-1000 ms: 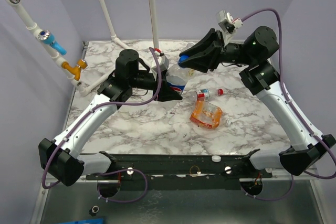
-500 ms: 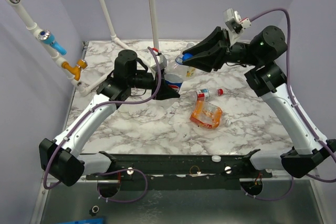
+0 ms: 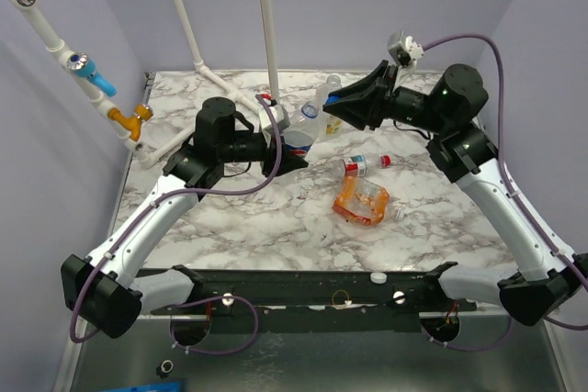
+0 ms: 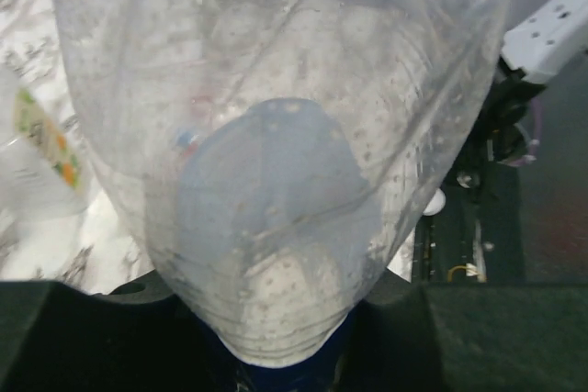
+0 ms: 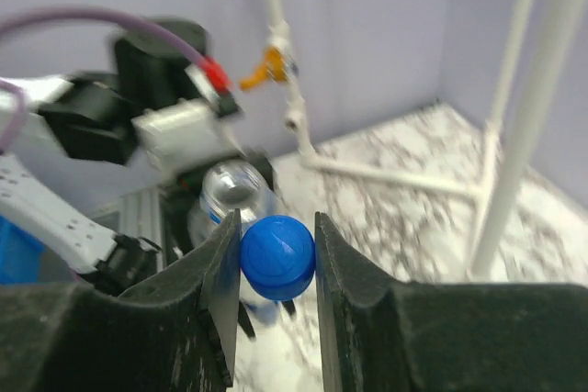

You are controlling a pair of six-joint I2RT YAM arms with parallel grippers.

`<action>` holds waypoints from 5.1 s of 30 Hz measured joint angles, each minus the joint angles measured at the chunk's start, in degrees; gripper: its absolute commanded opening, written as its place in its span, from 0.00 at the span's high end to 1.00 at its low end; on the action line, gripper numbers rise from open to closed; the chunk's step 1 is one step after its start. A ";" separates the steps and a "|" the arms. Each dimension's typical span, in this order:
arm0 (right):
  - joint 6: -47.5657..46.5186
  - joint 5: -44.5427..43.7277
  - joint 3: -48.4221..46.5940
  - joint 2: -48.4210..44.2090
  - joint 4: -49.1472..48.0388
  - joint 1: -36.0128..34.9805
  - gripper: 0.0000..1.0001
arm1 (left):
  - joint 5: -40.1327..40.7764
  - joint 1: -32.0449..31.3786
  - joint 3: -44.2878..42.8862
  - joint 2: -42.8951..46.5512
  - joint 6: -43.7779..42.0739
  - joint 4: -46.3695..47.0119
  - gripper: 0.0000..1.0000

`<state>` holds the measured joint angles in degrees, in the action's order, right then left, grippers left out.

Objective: Unscrew the bottle caps

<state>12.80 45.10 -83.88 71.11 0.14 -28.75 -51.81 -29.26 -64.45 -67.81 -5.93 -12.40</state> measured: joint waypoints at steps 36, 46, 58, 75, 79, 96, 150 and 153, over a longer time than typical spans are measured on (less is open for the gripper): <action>21.68 -61.27 48.35 5.40 5.90 15.34 0.92 | 9.81 0.07 6.99 5.40 -2.78 4.79 1.00; 25.44 -62.40 52.13 6.86 3.32 15.32 0.62 | 9.57 0.07 6.99 5.40 -2.69 5.49 1.00; 25.55 -63.21 51.43 4.66 3.45 15.32 0.34 | 9.27 0.07 6.99 5.33 -2.25 5.95 1.00; 16.26 -24.48 26.95 -10.40 -5.86 10.86 0.00 | 8.98 0.07 7.04 5.05 0.02 6.78 1.00; 18.80 -12.79 23.98 -8.70 -13.75 10.16 0.00 | 8.98 0.07 7.04 4.70 0.90 6.99 1.00; 15.43 -3.02 9.81 5.31 -22.27 -5.09 0.27 | 8.74 0.04 7.04 2.86 2.56 7.17 1.00; -8.39 -34.23 13.55 31.06 -31.12 -7.89 1.00 | 35.85 0.28 15.19 20.24 10.25 -2.40 0.01; -8.39 -34.38 13.55 32.81 -31.63 -7.89 0.99 | 35.74 0.28 14.60 19.06 11.08 -3.30 0.01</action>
<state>4.40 10.72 -70.32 103.92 -31.48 -36.64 -16.08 -28.97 -49.84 -48.75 5.15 -15.70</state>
